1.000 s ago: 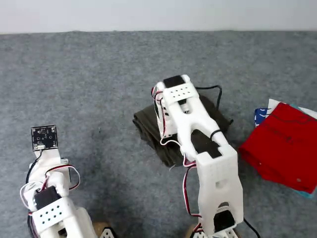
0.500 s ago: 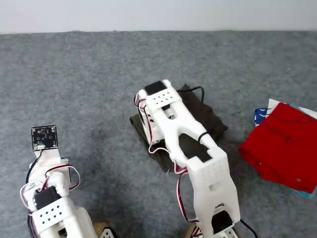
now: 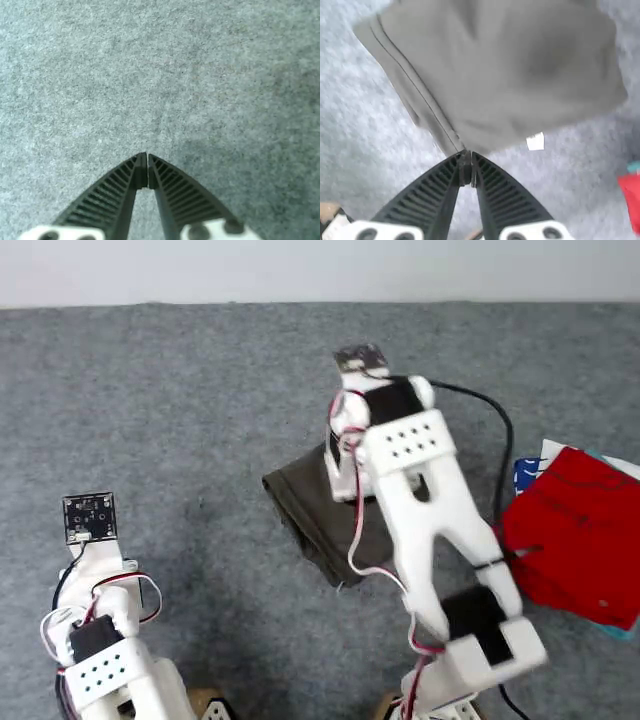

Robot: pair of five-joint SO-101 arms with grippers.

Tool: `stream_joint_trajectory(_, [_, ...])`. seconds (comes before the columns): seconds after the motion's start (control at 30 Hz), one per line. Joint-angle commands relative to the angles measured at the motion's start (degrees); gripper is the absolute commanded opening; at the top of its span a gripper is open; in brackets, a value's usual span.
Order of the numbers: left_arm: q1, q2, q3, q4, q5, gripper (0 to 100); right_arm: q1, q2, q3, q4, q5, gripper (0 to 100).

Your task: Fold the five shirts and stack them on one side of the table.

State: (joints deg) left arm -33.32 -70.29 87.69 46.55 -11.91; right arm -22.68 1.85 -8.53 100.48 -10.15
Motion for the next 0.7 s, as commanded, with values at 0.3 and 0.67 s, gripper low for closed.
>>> stream_joint_trajectory(0.3, [0.18,-0.53,-0.4,-1.23,0.35,2,-1.71,-7.78,15.3,-5.93,-32.44,42.4])
stream_joint_trajectory(0.67, [0.18,-0.53,-0.4,-1.23,0.35,2,-0.31,9.63,15.82,-24.66,-40.0,46.3])
